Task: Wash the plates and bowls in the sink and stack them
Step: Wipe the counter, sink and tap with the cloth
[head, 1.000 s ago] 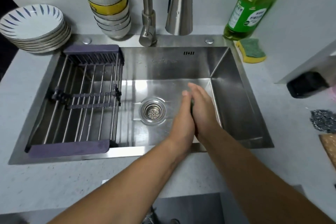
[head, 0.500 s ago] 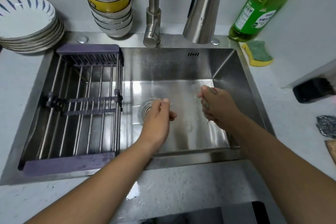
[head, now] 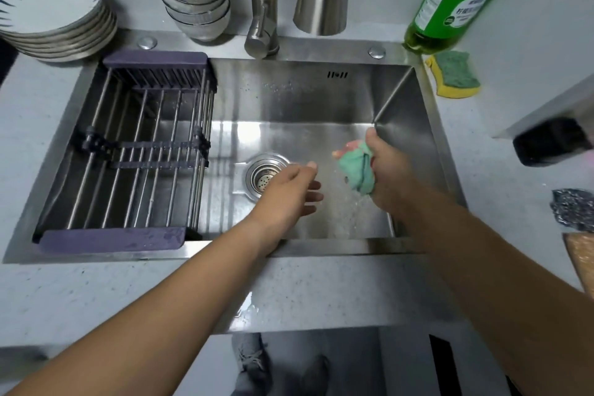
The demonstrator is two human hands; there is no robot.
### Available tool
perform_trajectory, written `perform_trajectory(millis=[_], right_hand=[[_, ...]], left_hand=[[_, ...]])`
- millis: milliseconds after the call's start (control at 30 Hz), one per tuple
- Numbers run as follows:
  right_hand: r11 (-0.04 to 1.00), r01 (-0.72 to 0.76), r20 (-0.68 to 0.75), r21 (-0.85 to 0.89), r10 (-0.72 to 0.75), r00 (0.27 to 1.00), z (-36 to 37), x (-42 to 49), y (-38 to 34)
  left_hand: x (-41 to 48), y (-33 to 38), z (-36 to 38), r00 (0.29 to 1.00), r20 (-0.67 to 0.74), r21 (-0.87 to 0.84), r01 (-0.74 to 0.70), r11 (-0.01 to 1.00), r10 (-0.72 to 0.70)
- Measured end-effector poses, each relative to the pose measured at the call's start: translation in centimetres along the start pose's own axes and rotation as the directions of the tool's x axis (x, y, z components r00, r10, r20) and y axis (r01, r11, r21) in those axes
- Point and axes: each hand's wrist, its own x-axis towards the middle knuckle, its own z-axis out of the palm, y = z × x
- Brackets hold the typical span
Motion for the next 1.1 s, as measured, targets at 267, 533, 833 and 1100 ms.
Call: perform_trajectory(millis=[267,533,833,1100], right_hand=[[0.978,0.157,0.169,-0.138,-0.133,0.977,-1.7,-4.9,0.9],[0.956,0.183,0.324,-0.229,-0.102,0.94,-4.5,-9.2,1.3],[0.693,0.51,0.18,-0.509,-0.494,0.851,-0.6,-10.6,4.9],[-0.003,0.585,0.487,-0.811,-0.559,0.672,4.9,-17.0,16.0]], left_hand=[[-2.1,-0.6,2.5,0.99,0.128,-0.134,0.072,0.988,-0.055],[-4.3,-1.5,0.8,0.981,0.194,-0.184,0.055,0.981,-0.018],[-6.5,-1.9,-3.8,0.968,-0.182,0.02,-0.173,0.985,0.174],[-8.7,-4.7,-12.6,0.875,-0.284,0.23,-0.335,0.914,0.392]])
